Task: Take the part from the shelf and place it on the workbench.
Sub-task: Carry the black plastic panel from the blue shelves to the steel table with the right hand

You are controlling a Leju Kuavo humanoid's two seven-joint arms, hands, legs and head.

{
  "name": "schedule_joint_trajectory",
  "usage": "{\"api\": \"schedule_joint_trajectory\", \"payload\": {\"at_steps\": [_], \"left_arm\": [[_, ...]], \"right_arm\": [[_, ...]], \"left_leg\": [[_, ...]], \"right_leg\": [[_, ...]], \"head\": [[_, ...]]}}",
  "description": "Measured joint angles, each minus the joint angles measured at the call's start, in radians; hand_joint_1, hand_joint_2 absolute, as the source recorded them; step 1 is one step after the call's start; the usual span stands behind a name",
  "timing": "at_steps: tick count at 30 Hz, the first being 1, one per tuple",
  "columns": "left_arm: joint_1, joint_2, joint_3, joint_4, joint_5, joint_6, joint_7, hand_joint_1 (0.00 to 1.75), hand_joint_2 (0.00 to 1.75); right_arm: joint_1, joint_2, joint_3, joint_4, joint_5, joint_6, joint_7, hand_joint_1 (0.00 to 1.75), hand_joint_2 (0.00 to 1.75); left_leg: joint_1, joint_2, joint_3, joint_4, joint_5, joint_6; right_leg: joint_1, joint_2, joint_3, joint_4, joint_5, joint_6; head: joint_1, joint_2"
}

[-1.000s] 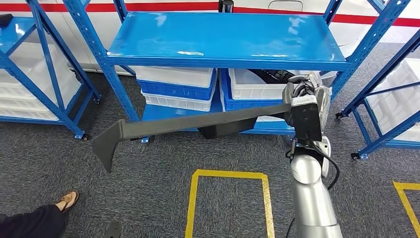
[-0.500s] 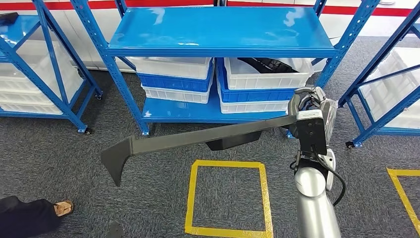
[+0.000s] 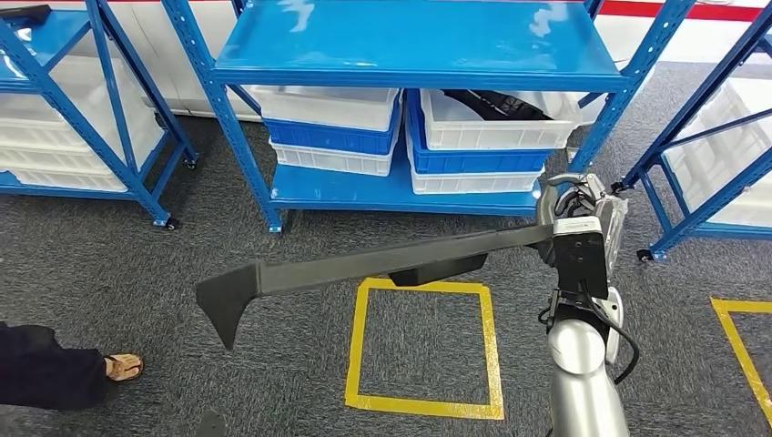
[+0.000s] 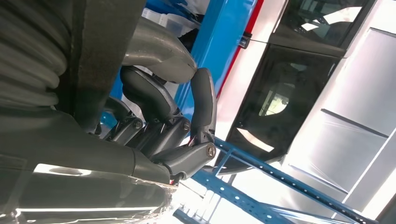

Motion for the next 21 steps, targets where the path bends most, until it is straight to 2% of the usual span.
{"api": "schedule_joint_trajectory", "payload": {"at_steps": [1, 3, 4, 5, 7, 8, 9, 10, 11, 12, 13, 14, 15, 16, 18, 19, 20, 21], "left_arm": [[0.002, 0.000, 0.000, 0.000, -0.001, -0.002, 0.000, 0.00, 1.75], [0.007, 0.001, 0.000, 0.001, -0.010, -0.005, 0.001, 0.00, 1.75], [0.009, 0.001, 0.000, 0.001, -0.016, -0.006, 0.003, 0.00, 1.75], [0.010, 0.002, -0.001, 0.001, -0.022, -0.006, 0.008, 0.00, 1.75], [0.008, 0.005, -0.001, 0.002, -0.030, -0.006, 0.022, 0.00, 1.75], [0.006, 0.007, -0.001, 0.002, -0.032, -0.006, 0.030, 0.00, 1.75], [0.004, 0.009, -0.001, 0.002, -0.032, -0.006, 0.037, 0.00, 1.75], [0.000, 0.011, -0.001, 0.002, -0.032, -0.006, 0.043, 0.00, 1.75], [-0.004, 0.012, -0.001, 0.001, -0.033, -0.006, 0.048, 0.00, 1.75], [-0.010, 0.012, 0.000, 0.001, -0.035, -0.006, 0.051, 0.00, 1.75], [-0.017, 0.012, -0.001, 0.001, -0.038, -0.007, 0.054, 0.00, 1.75], [-0.025, 0.011, -0.001, 0.000, -0.043, -0.007, 0.057, 0.00, 1.75], [-0.032, 0.010, -0.002, -0.001, -0.050, -0.008, 0.060, 0.00, 1.75], [-0.039, 0.008, -0.004, -0.001, -0.057, -0.008, 0.065, 0.00, 1.75], [-0.045, 0.004, -0.008, -0.001, -0.075, -0.011, 0.080, 0.00, 1.75], [-0.047, 0.001, -0.011, -0.001, -0.084, -0.012, 0.089, 0.00, 1.75], [-0.048, -0.001, -0.014, 0.000, -0.093, -0.013, 0.097, 0.00, 1.75], [-0.049, -0.003, -0.018, 0.000, -0.101, -0.014, 0.103, 0.00, 1.75]], "right_arm": [[0.002, 0.001, -0.001, -0.001, 0.002, 0.000, 0.004, 1.75, 1.75], [0.008, 0.002, -0.002, -0.007, 0.015, 0.000, 0.024, 1.75, 1.75], [0.012, 0.003, -0.003, -0.014, 0.025, 0.000, 0.039, 1.75, 1.75], [0.014, 0.003, -0.005, -0.023, 0.034, 0.001, 0.053, 1.75, 1.75], [0.017, 0.004, -0.012, -0.040, 0.044, 0.003, 0.076, 1.75, 1.75], [0.018, 0.004, -0.018, -0.045, 0.044, 0.006, 0.082, 1.75, 1.75], [0.017, 0.004, -0.024, -0.047, 0.043, 0.010, 0.088, 1.75, 1.75], [0.017, 0.004, -0.030, -0.047, 0.042, 0.014, 0.092, 1.75, 1.75], [0.015, 0.004, -0.035, -0.047, 0.041, 0.018, 0.094, 1.75, 1.75], [0.013, 0.004, -0.040, -0.047, 0.040, 0.020, 0.096, 1.75, 1.75], [0.009, 0.004, -0.044, -0.046, 0.040, 0.021, 0.096, 1.75, 1.75], [0.005, 0.005, -0.048, -0.046, 0.040, 0.022, 0.097, 1.75, 1.75], [0.001, 0.006, -0.052, -0.046, 0.041, 0.022, 0.097, 1.75, 1.75], [-0.001, 0.007, -0.055, -0.046, 0.041, 0.022, 0.097, 1.75, 1.75], [0.001, 0.006, -0.062, -0.046, 0.042, 0.019, 0.097, 1.75, 1.75], [0.007, 0.004, -0.068, -0.047, 0.044, 0.017, 0.097, 1.75, 1.75], [0.015, 0.002, -0.073, -0.048, 0.045, 0.015, 0.097, 1.75, 1.75], [0.023, -0.001, -0.079, -0.050, 0.046, 0.012, 0.097, 1.75, 1.75]], "left_leg": [[-0.003, -0.001, -0.008, 0.004, 0.005, -0.007], [-0.002, -0.004, -0.019, 0.009, 0.009, -0.017], [0.001, -0.004, -0.027, 0.022, -0.009, -0.022], [0.003, -0.005, -0.038, 0.051, -0.043, -0.026], [0.005, -0.005, -0.066, 0.160, -0.142, -0.034], [0.005, -0.005, -0.077, 0.222, -0.178, -0.035], [0.005, -0.005, -0.079, 0.269, -0.192, -0.036], [0.005, -0.005, -0.068, 0.289, -0.184, -0.034], [0.005, -0.005, -0.043, 0.277, -0.158, -0.030], [0.005, -0.005, -0.003, 0.236, -0.129, -0.025], [0.004, -0.006, 0.046, 0.173, -0.114, -0.019], [0.002, -0.008, 0.095, 0.101, -0.113, -0.014], [-0.001, -0.009, 0.132, 0.043, -0.121, -0.010], [-0.006, -0.010, 0.152, 0.004, -0.130, -0.006], [-0.011, -0.010, 0.147, -0.020, -0.115, 0.005], [-0.011, -0.008, 0.138, -0.026, -0.099, 0.012], [-0.009, -0.005, 0.126, -0.032, -0.082, 0.021], [-0.007, -0.002, 0.111, -0.037, -0.064, 0.027]], "right_leg": [[0.003, 0.002, 0.000, -0.005, -0.003, -0.004], [-0.004, 0.002, -0.015, -0.002, 0.004, -0.016], [-0.006, 0.000, -0.021, 0.000, 0.011, -0.027], [-0.007, -0.001, -0.029, 0.000, 0.019, -0.039], [-0.003, -0.004, -0.046, 0.000, 0.034, -0.062], [0.001, -0.005, -0.055, 0.000, 0.042, -0.069], [0.004, -0.006, -0.065, 0.000, 0.051, -0.074], [0.008, -0.006, -0.076, 0.001, 0.060, -0.076], [0.010, -0.006, -0.087, 0.001, 0.070, -0.076], [0.012, -0.005, -0.098, 0.002, 0.080, -0.075], [0.014, -0.005, -0.106, 0.002, 0.089, -0.071], [0.015, -0.005, -0.113, 0.002, 0.098, -0.066], [0.016, -0.005, -0.117, 0.000, 0.108, -0.060], [0.015, -0.006, -0.120, -0.004, 0.119, -0.053], [0.014, -0.007, -0.126, -0.016, 0.142, -0.038], [0.015, -0.006, -0.133, -0.016, 0.139, -0.033], [0.016, -0.005, -0.144, -0.002, 0.118, -0.034], [0.019, -0.004, -0.156, 0.029, 0.078, -0.039]], "head": [[0.000, 0.000], [0.000, 0.000], [-0.001, 0.000], [-0.002, 0.000], [-0.005, 0.000], [-0.005, 0.000], [-0.006, 0.000], [-0.006, 0.000], [-0.006, 0.000], [-0.006, 0.000], [-0.006, 0.000], [-0.005, 0.000], [-0.005, 0.000], [-0.005, 0.000], [-0.005, 0.000], [-0.006, 0.000], [-0.003, 0.000], [0.000, 0.000]]}}
